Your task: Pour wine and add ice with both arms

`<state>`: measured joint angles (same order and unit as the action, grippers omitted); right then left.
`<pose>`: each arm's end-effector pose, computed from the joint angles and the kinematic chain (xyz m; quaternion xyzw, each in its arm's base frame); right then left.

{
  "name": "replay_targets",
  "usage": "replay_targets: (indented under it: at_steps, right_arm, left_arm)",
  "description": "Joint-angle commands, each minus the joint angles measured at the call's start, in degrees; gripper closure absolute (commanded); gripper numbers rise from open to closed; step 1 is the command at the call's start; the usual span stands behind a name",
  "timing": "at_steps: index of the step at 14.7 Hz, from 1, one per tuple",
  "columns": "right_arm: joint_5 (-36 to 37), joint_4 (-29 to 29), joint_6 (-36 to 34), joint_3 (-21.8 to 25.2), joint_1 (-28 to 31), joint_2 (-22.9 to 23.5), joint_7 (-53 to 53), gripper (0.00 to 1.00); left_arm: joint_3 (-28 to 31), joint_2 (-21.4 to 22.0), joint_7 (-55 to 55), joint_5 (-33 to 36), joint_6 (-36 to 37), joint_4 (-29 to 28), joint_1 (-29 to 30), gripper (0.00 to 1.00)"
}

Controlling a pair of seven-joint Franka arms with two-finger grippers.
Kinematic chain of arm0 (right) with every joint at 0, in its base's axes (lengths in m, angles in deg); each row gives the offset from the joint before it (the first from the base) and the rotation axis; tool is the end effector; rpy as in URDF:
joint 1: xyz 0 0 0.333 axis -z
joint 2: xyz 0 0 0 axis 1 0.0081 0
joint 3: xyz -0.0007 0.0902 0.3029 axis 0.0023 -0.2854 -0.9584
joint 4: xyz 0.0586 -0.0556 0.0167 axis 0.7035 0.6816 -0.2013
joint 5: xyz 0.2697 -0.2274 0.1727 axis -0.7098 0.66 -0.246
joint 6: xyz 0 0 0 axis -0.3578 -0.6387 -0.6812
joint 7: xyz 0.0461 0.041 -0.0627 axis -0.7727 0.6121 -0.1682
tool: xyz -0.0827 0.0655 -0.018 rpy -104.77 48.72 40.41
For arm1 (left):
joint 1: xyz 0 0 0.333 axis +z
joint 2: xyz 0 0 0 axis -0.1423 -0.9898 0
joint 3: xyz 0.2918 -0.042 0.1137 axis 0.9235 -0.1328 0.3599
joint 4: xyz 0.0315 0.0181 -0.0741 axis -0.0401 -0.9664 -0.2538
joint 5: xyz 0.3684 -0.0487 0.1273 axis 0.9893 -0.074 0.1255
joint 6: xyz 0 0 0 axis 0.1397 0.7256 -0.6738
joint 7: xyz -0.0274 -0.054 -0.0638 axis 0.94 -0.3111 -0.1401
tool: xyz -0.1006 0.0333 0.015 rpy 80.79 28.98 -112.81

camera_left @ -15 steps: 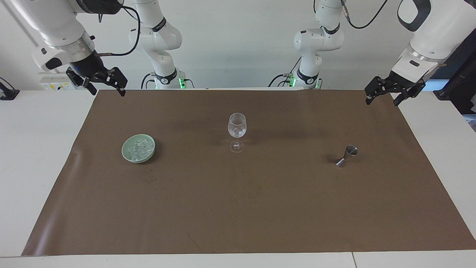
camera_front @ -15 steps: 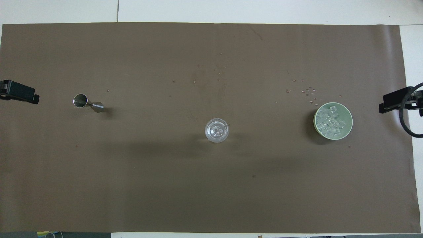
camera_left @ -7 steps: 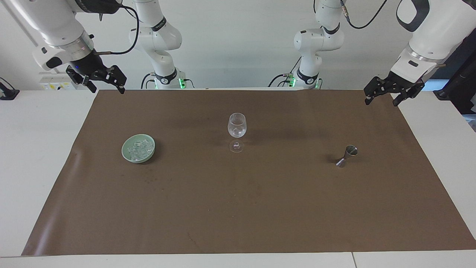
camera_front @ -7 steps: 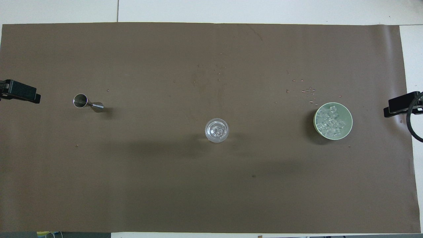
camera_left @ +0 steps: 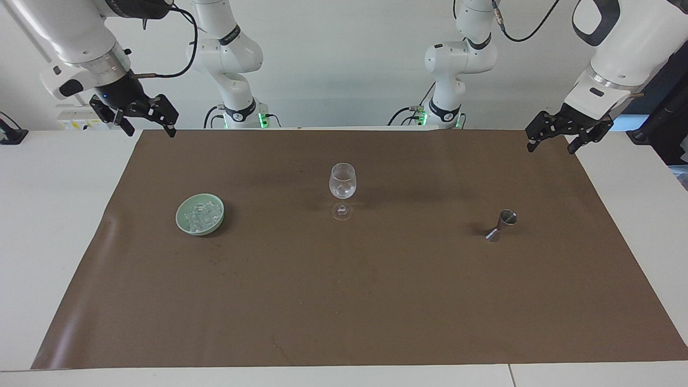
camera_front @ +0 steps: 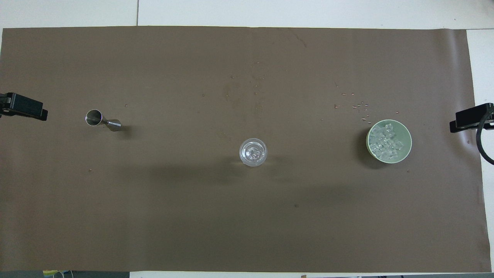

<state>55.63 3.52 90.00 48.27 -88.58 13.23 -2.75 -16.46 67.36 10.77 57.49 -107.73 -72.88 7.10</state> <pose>0.5230 -0.0391 0.6394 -0.9984 0.0429 0.0337 0.0116 0.5576 -0.0173 0.6273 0.9969 -0.0768 -0.0156 0.0017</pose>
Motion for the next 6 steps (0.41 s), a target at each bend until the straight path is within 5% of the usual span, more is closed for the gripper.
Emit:
replay_targets:
  at_steps: [1,6]
  right_arm:
    - [-0.40,0.69,0.30,-0.96,1.24,-1.22,-1.24,0.00]
    - [-0.40,0.78,0.38,-0.96,1.32,-1.22,-1.33,0.00]
  left_arm:
    - [-0.29,1.54,0.36,1.08,-2.01,-2.20,-0.06,0.00]
    - [-0.29,1.63,0.10,0.99,-3.49,-2.55,0.03,0.00]
